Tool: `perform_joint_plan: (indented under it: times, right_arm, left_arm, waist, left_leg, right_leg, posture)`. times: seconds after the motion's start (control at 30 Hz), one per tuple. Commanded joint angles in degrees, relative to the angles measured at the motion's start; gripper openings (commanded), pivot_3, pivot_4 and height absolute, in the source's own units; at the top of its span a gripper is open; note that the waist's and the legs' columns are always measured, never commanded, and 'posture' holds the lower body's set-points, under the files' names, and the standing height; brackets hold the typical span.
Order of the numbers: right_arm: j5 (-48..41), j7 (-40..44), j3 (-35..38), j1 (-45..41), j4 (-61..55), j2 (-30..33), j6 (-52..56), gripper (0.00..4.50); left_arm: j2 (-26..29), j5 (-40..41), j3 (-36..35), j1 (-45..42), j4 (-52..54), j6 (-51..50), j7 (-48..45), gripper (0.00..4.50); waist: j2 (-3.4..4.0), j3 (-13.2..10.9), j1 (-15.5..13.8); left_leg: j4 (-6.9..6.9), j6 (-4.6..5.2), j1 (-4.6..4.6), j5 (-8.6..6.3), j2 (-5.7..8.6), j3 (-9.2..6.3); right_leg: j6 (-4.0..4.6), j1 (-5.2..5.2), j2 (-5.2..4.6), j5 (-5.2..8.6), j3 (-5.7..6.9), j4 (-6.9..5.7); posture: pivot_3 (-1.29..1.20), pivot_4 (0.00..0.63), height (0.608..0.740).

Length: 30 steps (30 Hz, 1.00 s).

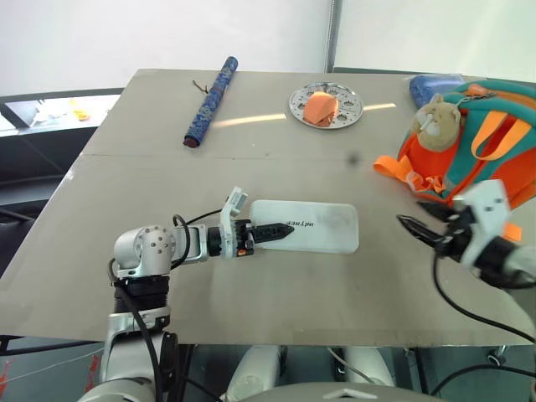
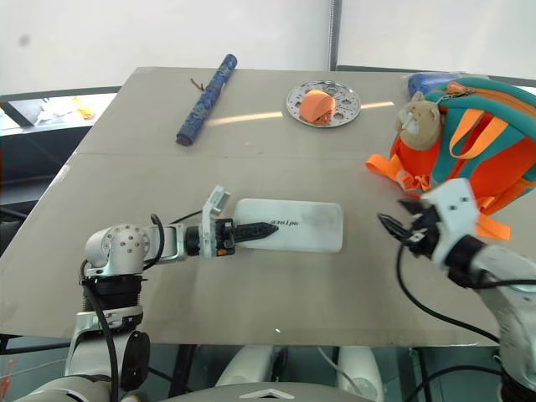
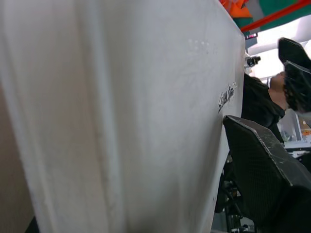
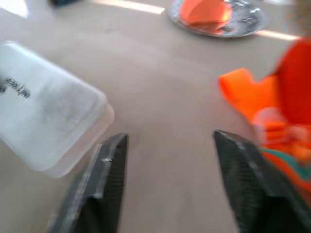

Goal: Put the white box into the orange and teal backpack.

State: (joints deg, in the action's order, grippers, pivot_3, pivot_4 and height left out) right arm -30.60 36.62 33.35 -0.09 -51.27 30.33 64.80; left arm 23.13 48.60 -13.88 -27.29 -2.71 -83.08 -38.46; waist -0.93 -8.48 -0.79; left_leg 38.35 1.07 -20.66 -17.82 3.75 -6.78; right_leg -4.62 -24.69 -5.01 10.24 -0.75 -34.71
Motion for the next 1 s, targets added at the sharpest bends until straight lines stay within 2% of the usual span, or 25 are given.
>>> perform_joint_plan:
  times: [0.03,0.1,0.2,0.3,0.43,0.5,0.57,0.7,0.8,0.83,1.0]
  right_arm:
    - [-5.4,-1.1,12.6,1.0,-3.5,3.3,10.6,4.28]
    - [-3.5,-5.0,14.2,-1.6,-1.0,5.8,14.6,4.36]
    - [-0.9,-10.3,11.7,-8.9,5.1,8.2,17.0,4.36]
    - [1.3,-14.1,4.7,-18.6,14.7,7.2,12.4,4.36]
    - [4.5,-16.3,-4.7,-27.3,26.3,4.9,4.1,4.36]
    - [9.0,-18.6,-9.9,-31.2,33.8,4.4,-3.5,3.86]
    - [11.8,-17.4,-13.9,-31.4,37.0,6.0,-8.7,3.25]
    - [13.2,-13.0,-18.2,-31.6,38.3,6.2,-20.5,1.08]
    - [11.2,-8.1,-20.0,-33.3,38.4,5.3,-26.3,0.33]
    - [11.1,-6.8,-20.7,-34.1,38.8,5.3,-28.0,0.14]
    - [11.2,1.3,-25.2,-41.5,40.5,6.5,-37.3,0.14]
  left_arm:
    - [-1.8,2.8,-3.4,-1.7,3.7,2.8,1.1,2.85]
    - [-2.3,3.1,-3.4,-2.0,4.3,3.3,1.3,2.85]
    - [-3.1,2.7,-2.7,-2.5,4.3,4.4,2.1,2.85]
    - [-4.1,2.3,-2.3,-3.3,3.9,6.3,2.8,2.85]
    - [-4.6,2.1,-2.4,-4.6,3.9,9.0,3.4,2.85]
    - [-5.3,1.9,-3.6,-5.7,4.2,11.3,4.9,2.85]
    - [-5.4,1.7,-4.0,-6.0,4.9,13.0,6.1,2.85]
    - [-7.1,2.2,-6.1,-5.9,6.6,16.4,10.4,2.85]
    - [-8.2,1.6,-8.3,-6.8,5.5,19.9,13.6,2.85]
    - [-8.4,1.3,-8.8,-7.1,5.0,21.0,14.3,2.85]
    - [-8.4,0.2,-12.3,-10.2,-0.2,28.2,18.4,2.85]
  waist:
    - [0.00,0.0,0.0]
    - [0.00,0.0,0.1]
    - [-0.01,0.0,0.3]
    - [0.00,0.0,0.4]
    - [-0.01,0.0,0.8]
    - [-0.01,0.0,0.9]
    - [-0.01,0.0,0.7]
    - [-0.01,0.0,1.0]
    - [-0.01,0.0,1.4]
    - [-0.01,0.0,1.7]
    - [0.01,0.0,1.8]
  left_leg:
    - [0.01,0.00,-0.01,0.00,0.00,0.02]
    - [0.04,0.01,0.00,0.00,0.01,0.12]
    - [0.04,0.03,0.08,0.00,0.03,0.32]
    - [0.02,0.01,0.12,0.01,0.01,0.37]
    - [0.01,0.01,0.04,0.01,0.02,0.38]
    - [-0.01,0.01,-0.05,0.01,0.02,0.34]
    - [-0.03,0.01,-0.17,0.01,0.03,0.35]
    - [-0.07,0.01,-0.25,0.01,0.03,0.38]
    - [-0.06,0.01,-0.25,0.01,0.02,0.41]
    - [-0.04,0.01,-0.25,0.01,0.02,0.41]
    - [-0.03,-0.01,-0.18,0.02,0.03,0.48]
  right_leg:
    - [0.00,0.00,0.00,0.00,-0.01,0.00]
    - [0.00,0.01,-0.01,-0.01,-0.06,0.00]
    - [0.00,0.01,-0.01,-0.01,-0.21,-0.02]
    - [0.02,-0.01,0.02,-0.02,-0.21,-0.07]
    - [0.02,-0.07,-0.02,-0.03,-0.25,-0.03]
    - [0.02,-0.17,-0.02,-0.03,-0.22,-0.02]
    - [0.02,-0.29,-0.06,-0.03,-0.24,-0.02]
    - [0.02,-0.40,-0.08,-0.03,-0.24,0.03]
    - [0.00,-0.41,-0.07,-0.04,-0.27,0.01]
    - [0.00,-0.41,-0.07,-0.04,-0.28,-0.01]
    - [0.01,-0.44,0.01,-0.05,-0.34,-0.10]
  posture:
    - [0.00,0.150,0.733]
    - [0.00,0.150,0.733]
    - [0.00,0.150,0.733]
    - [0.00,0.150,0.733]
    - [0.00,0.150,0.733]
    - [0.00,0.150,0.733]
    - [0.00,0.150,0.733]
    - [0.00,0.150,0.733]
    - [0.00,0.150,0.733]
    - [0.00,0.150,0.733]
    - [0.00,0.150,0.733]
